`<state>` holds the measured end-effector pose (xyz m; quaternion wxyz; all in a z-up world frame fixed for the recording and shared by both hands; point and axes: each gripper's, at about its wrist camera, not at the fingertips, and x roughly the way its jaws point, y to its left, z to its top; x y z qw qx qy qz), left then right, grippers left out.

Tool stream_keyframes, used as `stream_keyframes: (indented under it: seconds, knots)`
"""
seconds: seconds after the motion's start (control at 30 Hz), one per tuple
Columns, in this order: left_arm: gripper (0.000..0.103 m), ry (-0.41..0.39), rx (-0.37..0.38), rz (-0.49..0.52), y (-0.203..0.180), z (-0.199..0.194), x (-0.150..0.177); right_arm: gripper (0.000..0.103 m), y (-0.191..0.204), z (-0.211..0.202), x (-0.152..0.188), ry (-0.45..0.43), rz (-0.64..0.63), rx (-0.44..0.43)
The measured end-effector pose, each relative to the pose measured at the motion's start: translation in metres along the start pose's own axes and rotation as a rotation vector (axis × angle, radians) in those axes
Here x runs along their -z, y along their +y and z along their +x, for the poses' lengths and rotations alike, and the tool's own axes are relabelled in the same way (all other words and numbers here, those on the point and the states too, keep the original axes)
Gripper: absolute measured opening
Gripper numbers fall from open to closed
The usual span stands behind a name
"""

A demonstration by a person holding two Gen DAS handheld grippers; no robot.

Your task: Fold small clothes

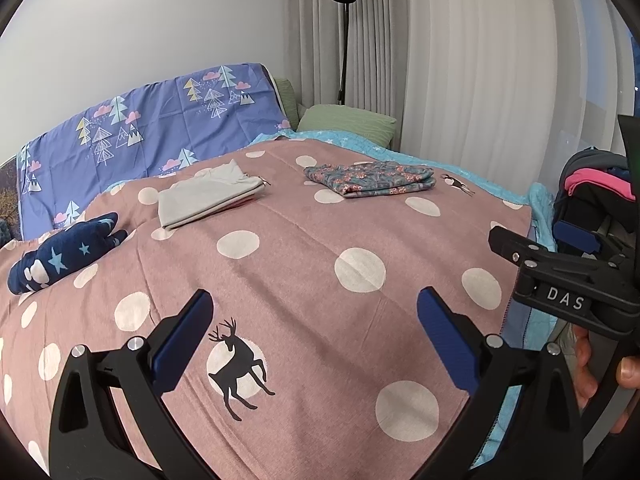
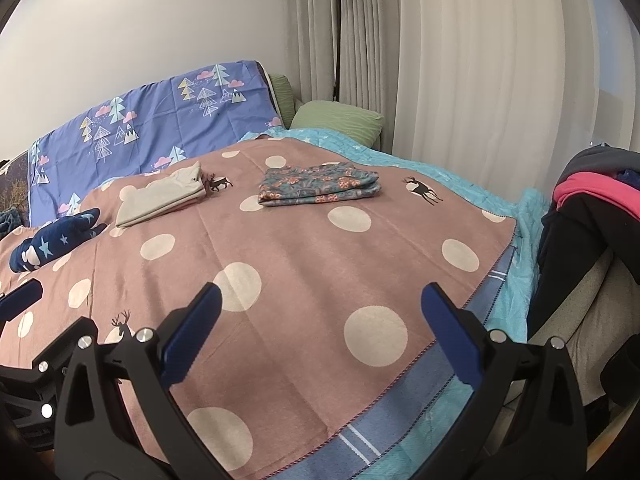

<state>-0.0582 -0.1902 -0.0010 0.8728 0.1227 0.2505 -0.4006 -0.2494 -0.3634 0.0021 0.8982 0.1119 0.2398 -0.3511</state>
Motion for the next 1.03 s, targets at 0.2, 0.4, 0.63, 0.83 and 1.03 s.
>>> stream_keyframes:
  seconds: [0.2, 0.4, 0.63, 0.83, 1.03]
  knots:
    - [0.102, 0.007, 0.001, -0.002, -0.0003, 0.0018, 0.0024, 0.101, 0.0005, 0.0006, 0.0001, 0.001, -0.002, 0.000]
    - [0.102, 0.007, 0.001, -0.005, 0.0002, 0.0027, 0.0026, 0.101, 0.0009, 0.0020, 0.0005, 0.003, -0.003, -0.002]
    - [0.102, 0.011, 0.001, -0.012, 0.0033, 0.0029, 0.0064, 0.101, 0.0022, 0.0031, 0.0008, 0.005, -0.005, -0.002]
    - [0.102, 0.017, 0.003, -0.012, 0.0062, 0.0036, 0.0064, 0.101, 0.0044, 0.0060, 0.0004, 0.006, -0.009, -0.003]
    - [0.102, 0.021, 0.004, -0.016, 0.0075, 0.0037, 0.0079, 0.101, 0.0046, 0.0057, 0.0004, 0.007, -0.008, -0.003]
